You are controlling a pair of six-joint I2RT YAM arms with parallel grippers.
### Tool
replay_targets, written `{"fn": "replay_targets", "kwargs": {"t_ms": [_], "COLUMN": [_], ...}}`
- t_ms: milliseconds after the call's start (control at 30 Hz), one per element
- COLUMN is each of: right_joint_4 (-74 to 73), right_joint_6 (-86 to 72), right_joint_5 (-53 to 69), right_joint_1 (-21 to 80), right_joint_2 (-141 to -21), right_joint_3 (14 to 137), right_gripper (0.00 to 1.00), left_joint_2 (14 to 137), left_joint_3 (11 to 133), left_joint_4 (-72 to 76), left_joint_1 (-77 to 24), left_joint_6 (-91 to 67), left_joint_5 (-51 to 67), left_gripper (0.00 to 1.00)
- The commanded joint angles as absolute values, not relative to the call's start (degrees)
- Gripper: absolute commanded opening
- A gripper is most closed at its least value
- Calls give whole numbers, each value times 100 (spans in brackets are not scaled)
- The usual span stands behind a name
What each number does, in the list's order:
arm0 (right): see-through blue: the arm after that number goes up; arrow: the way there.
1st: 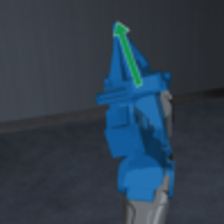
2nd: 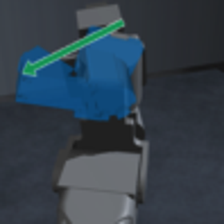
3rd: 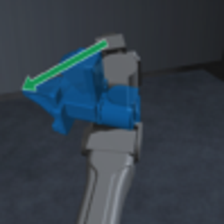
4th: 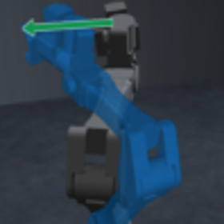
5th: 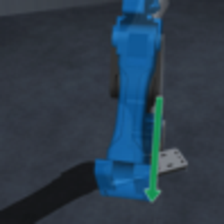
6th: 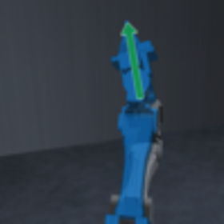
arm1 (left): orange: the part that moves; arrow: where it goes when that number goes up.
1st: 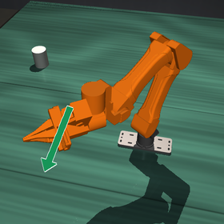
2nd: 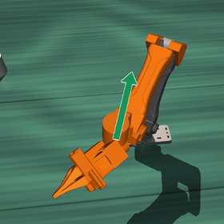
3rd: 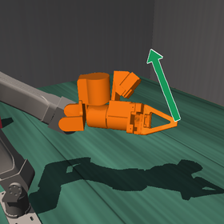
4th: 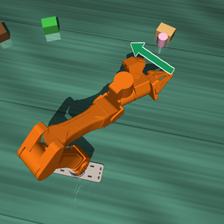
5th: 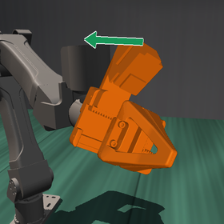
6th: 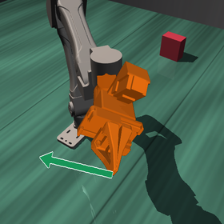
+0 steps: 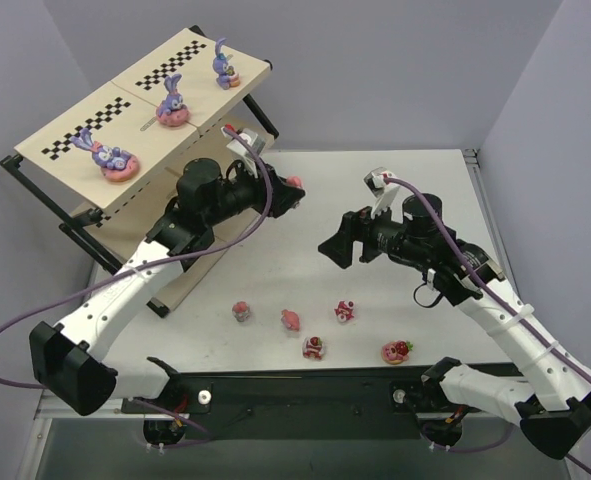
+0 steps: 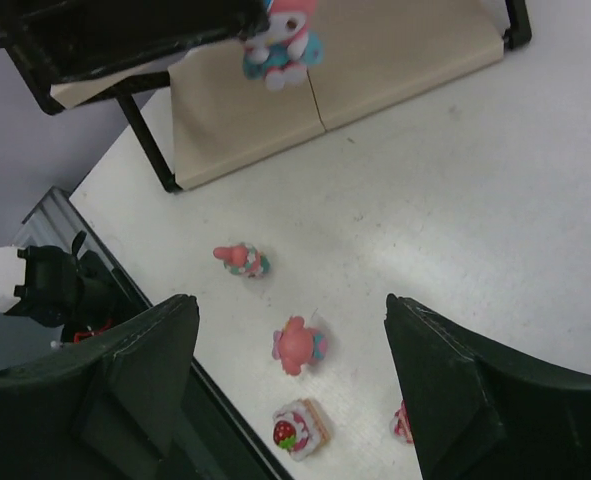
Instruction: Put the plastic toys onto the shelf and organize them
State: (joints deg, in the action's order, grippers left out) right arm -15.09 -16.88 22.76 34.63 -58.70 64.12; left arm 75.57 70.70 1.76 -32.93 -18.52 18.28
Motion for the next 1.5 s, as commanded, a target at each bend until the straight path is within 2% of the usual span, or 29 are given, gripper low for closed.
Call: {"fn": "replay_targets", "kwargs": {"t_ms": [0,233,433,767,1200,1467], "right_joint_4": [-441,685,843,1485,2153,2391], "right_joint_6": [-1020,-879,-923,-1362,-1784,-1811], "right_joint_5": [2136,2232,2391,2119,1828,1679], "right_joint_1": [3586,3849,4095,4456,4509,4561], "right_joint_2": [-5942,-5862,-6108,-6381,-6820,-6899], "right_joint_3": [6583,6504,6776,6759,6724,6680], "right_gripper": [75,64,63,68,56,54], "left_joint_2": [7032,6698,6469,6047,5994,6003], "left_joint_3": [7707,7893,7577,6944,6820,6812], "left_joint_4": [-1054,-1292,-967,-142,158,79], "left_joint_1": [-3287,-3313,-3340,-3454,-3472,-3472], "left_joint_6": [-2416,-3260,-3542,-3726,-3902,-3902], "left_joint_5": [2601,2874,2611,1890,1907,1872], "left_gripper": [0,0,0,0,0,0]}}
